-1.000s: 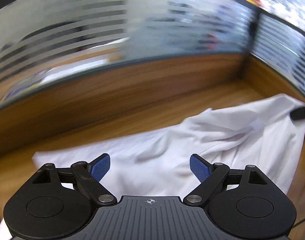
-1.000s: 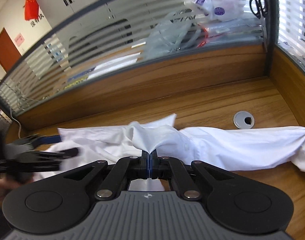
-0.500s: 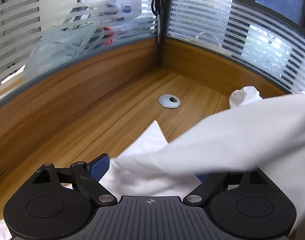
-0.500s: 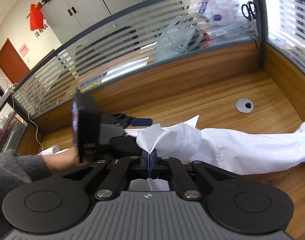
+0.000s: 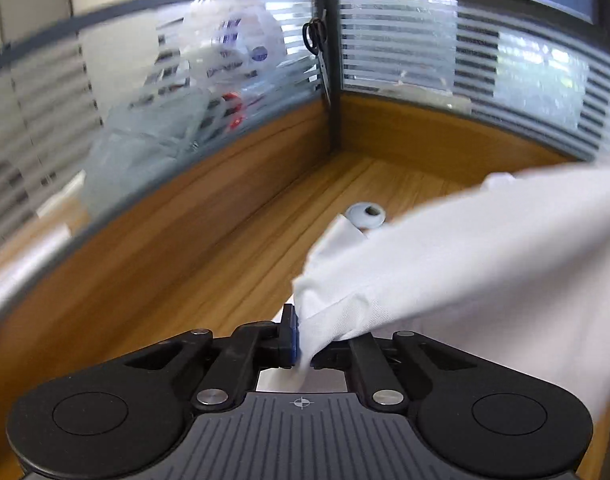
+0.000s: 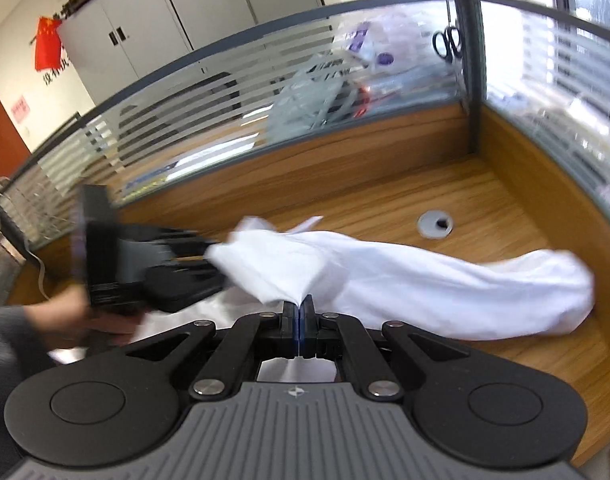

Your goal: Fold clothes

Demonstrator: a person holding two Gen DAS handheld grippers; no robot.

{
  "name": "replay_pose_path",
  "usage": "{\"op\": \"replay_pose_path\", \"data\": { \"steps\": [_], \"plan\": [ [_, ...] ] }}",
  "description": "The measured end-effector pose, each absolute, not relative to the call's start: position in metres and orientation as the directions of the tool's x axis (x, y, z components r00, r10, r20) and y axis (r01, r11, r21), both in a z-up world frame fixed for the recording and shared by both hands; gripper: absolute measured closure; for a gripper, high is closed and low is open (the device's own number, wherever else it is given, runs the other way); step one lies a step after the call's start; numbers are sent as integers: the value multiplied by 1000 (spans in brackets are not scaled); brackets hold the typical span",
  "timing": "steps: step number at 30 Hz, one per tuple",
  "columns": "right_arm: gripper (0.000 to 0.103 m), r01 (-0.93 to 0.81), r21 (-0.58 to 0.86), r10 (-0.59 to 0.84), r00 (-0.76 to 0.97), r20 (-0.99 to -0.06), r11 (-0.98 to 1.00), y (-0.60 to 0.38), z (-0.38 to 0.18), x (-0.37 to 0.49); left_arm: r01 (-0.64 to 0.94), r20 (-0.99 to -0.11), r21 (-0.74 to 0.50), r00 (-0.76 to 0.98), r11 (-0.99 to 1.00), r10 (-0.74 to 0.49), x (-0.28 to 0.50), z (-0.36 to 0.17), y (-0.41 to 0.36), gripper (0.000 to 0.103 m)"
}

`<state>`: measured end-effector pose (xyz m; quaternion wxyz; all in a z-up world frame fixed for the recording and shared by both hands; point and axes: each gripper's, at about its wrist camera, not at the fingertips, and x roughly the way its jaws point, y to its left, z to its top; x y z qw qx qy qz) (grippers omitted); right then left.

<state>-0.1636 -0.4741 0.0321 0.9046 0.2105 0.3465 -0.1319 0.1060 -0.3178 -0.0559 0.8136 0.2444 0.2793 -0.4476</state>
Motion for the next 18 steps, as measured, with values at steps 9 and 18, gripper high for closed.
{"op": "replay_pose_path", "data": {
  "steps": [9,18],
  "plan": [
    [102,226,62,-138,764,-630,972,-464,56,-97,893,-732,53,339,447,-591,89,6,-240,97],
    [98,98,-15,-83,746,-661,995,-443,35,-29,780,-689,-229,293,582,-663,101,51,-201,97]
  ]
}}
